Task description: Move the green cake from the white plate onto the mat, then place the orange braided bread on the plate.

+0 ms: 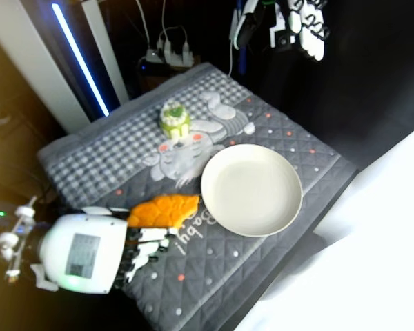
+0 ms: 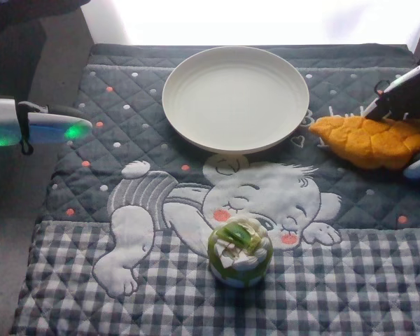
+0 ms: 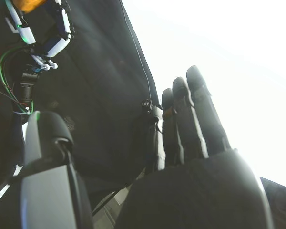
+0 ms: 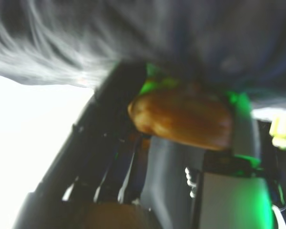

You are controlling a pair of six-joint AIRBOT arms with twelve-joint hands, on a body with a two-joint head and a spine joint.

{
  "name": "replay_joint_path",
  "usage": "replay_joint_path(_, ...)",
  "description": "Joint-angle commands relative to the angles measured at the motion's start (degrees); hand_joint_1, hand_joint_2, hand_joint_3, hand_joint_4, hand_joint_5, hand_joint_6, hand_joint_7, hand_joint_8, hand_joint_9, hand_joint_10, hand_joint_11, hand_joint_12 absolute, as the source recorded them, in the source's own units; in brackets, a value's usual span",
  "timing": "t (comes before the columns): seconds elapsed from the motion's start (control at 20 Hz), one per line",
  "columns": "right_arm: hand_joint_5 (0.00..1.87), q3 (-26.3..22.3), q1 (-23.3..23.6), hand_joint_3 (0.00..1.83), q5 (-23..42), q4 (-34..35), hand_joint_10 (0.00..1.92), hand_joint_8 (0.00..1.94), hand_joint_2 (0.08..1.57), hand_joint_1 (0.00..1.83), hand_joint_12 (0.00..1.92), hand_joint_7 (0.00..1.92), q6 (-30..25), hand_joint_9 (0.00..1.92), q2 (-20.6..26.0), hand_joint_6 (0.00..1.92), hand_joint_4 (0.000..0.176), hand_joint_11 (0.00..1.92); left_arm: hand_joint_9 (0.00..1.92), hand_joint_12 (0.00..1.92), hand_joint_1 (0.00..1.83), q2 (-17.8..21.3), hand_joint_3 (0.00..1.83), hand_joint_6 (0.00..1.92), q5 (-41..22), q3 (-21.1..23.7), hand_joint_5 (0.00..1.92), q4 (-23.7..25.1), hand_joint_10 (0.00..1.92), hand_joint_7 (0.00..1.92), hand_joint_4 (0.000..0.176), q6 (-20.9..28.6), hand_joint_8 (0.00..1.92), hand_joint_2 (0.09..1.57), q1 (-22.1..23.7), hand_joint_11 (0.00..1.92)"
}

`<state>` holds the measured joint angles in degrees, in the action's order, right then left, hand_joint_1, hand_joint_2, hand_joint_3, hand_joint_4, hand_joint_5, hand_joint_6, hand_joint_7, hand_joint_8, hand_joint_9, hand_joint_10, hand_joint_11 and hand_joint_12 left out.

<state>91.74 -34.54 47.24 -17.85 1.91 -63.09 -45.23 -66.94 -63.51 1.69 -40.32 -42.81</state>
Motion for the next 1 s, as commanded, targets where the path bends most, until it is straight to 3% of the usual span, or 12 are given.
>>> replay_joint_path(0.0,1.07,-0.2,0.0,0.0,6.8,2.8,0.94,0.02,1.02,1.41,1.08,1.41,-0.7,1.18,1.2,0.67,0.0,1.11,0.41,0.03,0.81,0.1,0.0,0.0,-6.8,0.1,0.22,-1.6,0.01,0.36,0.093,0.2,0.01,0.88,0.4,0.4)
replay_joint_path(0.05,1.05,-0.6,0.0,0.0,8.5,3.8,0.97,0.02,1.03,1.41,1.15,1.4,-0.7,1.17,1.6,0.69,0.0,1.14,0.4,0.02,0.79,0.1,0.0,0.0,-6.8,0.1,0.21,-1.7,0.0,0.36,0.086,0.1,0.0,0.89,0.2,0.39)
replay_joint_path(0.1,1.02,-0.9,0.0,0.0,10.1,4.5,0.99,0.34,1.04,1.41,1.2,1.26,-0.7,1.16,1.9,0.72,0.0,1.12,0.4,0.03,0.79,0.1,0.0,0.0,-6.9,0.1,0.21,-1.7,0.0,0.36,0.1,0.1,0.0,0.88,0.1,0.39)
replay_joint_path(0.15,0.98,-1.3,0.1,0.0,11.5,5.1,1.01,0.51,1.05,1.4,1.17,1.18,-0.6,1.15,2.2,0.77,0.0,1.14,0.39,0.02,0.78,0.0,0.0,0.0,-6.9,0.0,0.2,-1.7,0.0,0.36,0.11,0.1,0.0,0.89,0.0,0.39)
replay_joint_path(0.35,0.92,-2.4,0.1,0.0,16.4,6.8,0.97,0.53,1.06,1.4,1.1,1.14,-0.6,1.16,3.1,0.95,0.0,1.17,0.38,0.02,0.74,-1.0,0.0,0.0,-6.6,-0.6,0.18,-1.7,0.0,0.34,0.135,0.1,0.0,0.87,-0.1,0.4)
replay_joint_path(0.5,0.88,-3.2,0.1,0.0,20.1,7.8,1.0,0.47,1.06,1.4,1.11,1.18,-0.6,1.14,3.7,1.0,0.0,1.2,0.36,0.02,0.8,-1.4,0.0,0.0,-6.1,-0.8,0.19,-1.7,0.0,0.34,0.125,0.1,0.0,0.86,-0.1,0.39)
replay_joint_path(0.6,0.86,-3.2,0.1,0.0,21.1,8.5,1.02,0.49,1.07,1.4,1.11,1.17,-0.6,1.13,3.6,1.05,0.0,1.21,0.35,0.0,0.78,-2.0,0.0,0.0,-5.9,-1.1,0.17,-1.7,0.0,0.32,0.14,0.1,0.0,0.83,-0.1,0.36)
replay_joint_path(0.7,0.85,-3.2,0.3,0.0,21.3,9.4,1.0,0.56,1.07,1.4,1.05,1.15,0.5,1.14,3.5,1.03,0.0,1.2,0.33,0.0,0.82,-3.1,0.0,0.01,-5.4,-1.9,0.18,-1.6,0.0,0.32,0.108,0.1,0.0,0.84,0.0,0.34)
replay_joint_path(0.75,1.0,-3.1,0.9,0.0,21.3,10.1,0.85,0.18,1.01,1.41,1.07,1.37,1.5,1.25,3.5,0.78,0.0,1.16,0.32,0.0,0.83,-3.9,0.0,0.01,-4.7,-2.3,0.19,-0.9,0.0,0.32,0.103,0.2,0.0,0.84,0.5,0.3)
replay_joint_path(0.8,1.0,-3.2,3.0,0.0,20.9,9.8,0.85,0.18,1.01,1.41,1.07,1.37,1.7,1.25,3.3,0.78,0.0,1.16,0.32,0.0,0.83,-4.1,0.0,0.01,-4.4,-2.4,0.19,-0.6,0.0,0.32,0.103,0.2,0.0,0.84,0.9,0.3)
replay_joint_path(0.9,0.95,-3.2,10.3,0.0,16.3,4.0,0.96,0.42,1.05,1.4,1.0,1.23,2.5,1.16,2.1,0.85,0.0,1.17,0.33,0.0,0.89,-3.8,0.0,0.02,-4.6,-2.2,0.22,0.4,0.01,0.35,0.089,0.9,0.01,0.81,1.4,0.26)
replay_joint_path(0.95,0.95,-3.2,13.6,0.0,14.4,1.7,0.97,0.37,1.05,1.4,0.99,1.22,3.3,1.15,0.9,0.92,0.0,1.13,0.36,0.03,0.89,-3.6,0.0,0.01,-5.1,-2.2,0.23,0.5,0.01,0.37,0.088,1.7,0.01,0.8,0.9,0.32)
